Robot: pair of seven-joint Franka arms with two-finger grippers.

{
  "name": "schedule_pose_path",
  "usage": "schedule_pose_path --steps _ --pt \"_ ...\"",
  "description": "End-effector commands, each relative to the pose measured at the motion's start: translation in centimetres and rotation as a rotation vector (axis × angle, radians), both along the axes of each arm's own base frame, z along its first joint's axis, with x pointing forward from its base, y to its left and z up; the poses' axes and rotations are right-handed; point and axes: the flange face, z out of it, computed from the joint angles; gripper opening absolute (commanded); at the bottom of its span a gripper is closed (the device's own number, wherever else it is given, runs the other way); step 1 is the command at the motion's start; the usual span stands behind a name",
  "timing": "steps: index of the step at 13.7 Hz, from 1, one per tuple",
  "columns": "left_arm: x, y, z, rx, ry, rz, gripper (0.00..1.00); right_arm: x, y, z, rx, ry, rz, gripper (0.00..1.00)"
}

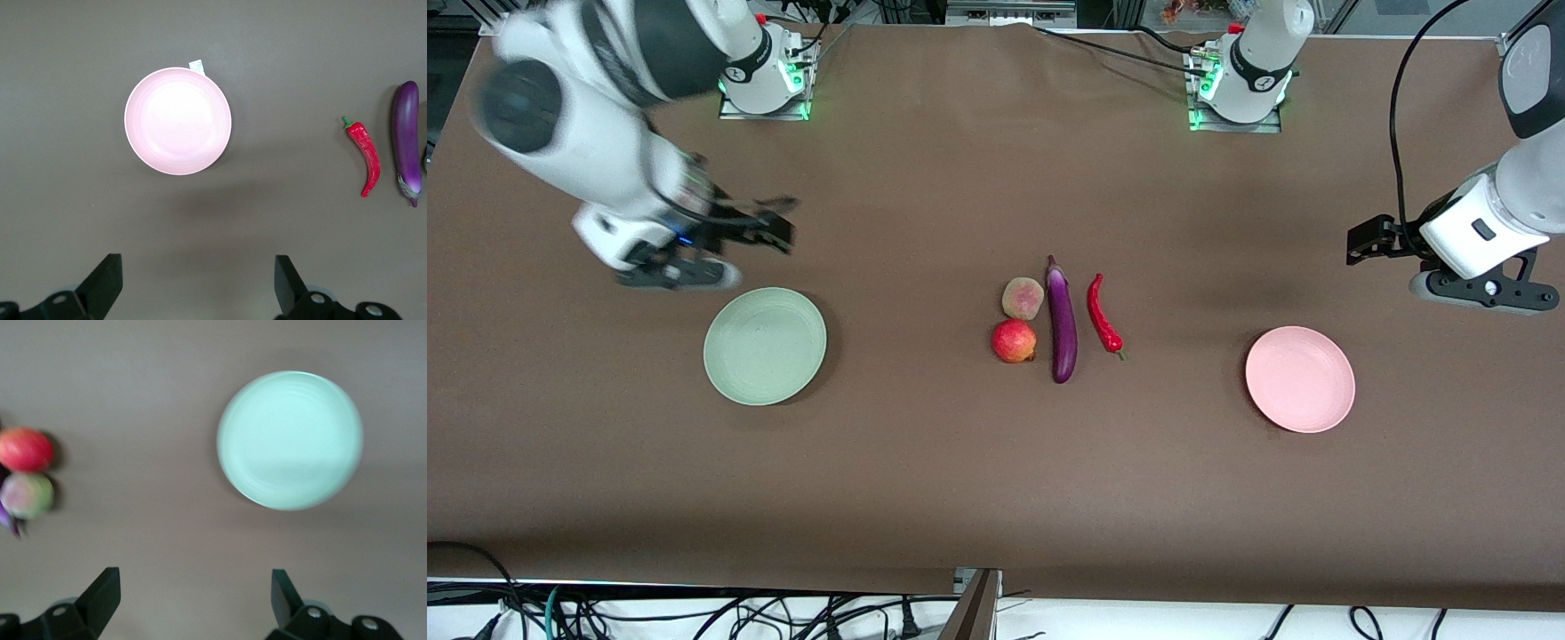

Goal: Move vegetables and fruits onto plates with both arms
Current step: 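Reach the right gripper to the red pomegranate and grasp it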

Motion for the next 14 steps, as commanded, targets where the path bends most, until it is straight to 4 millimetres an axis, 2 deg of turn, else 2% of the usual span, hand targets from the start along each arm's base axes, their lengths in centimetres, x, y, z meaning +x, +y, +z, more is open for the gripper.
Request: schedule_pose_path --steps 1,2,4,6,8,14 --pt "0.3 -0.1 0.5 0.018 0.007 -0.015 1.0 1.0 8.9 -7.4 0.028 -0.019 -0.11 1.0" --pt "0.3 -0.1 0.5 0.018 0.007 -0.015 1.0 1.5 12.3 -9.2 0.054 -0.04 -0.151 1.0" --pt "0.3 -0.1 0.5 0.017 0.007 -0.015 1.0 2.5 17.8 -12.2 0.1 -0.064 -0.246 1.0" --pt "0.3 -0.1 0.5 0.017 0.007 -0.015 1.0 2.8 22.2 -14.5 0.132 -0.088 -0.306 1.0" --pt "0.3 0.0 0.5 0.017 0.008 -0.012 1.0 3.1 24.7 -16.5 0.168 -0.138 -0.331 1.0" --pt "0.2 0.3 0.4 0.017 0.013 -0.009 1.0 2.7 27.0 -22.6 0.226 -0.219 -0.34 1.0"
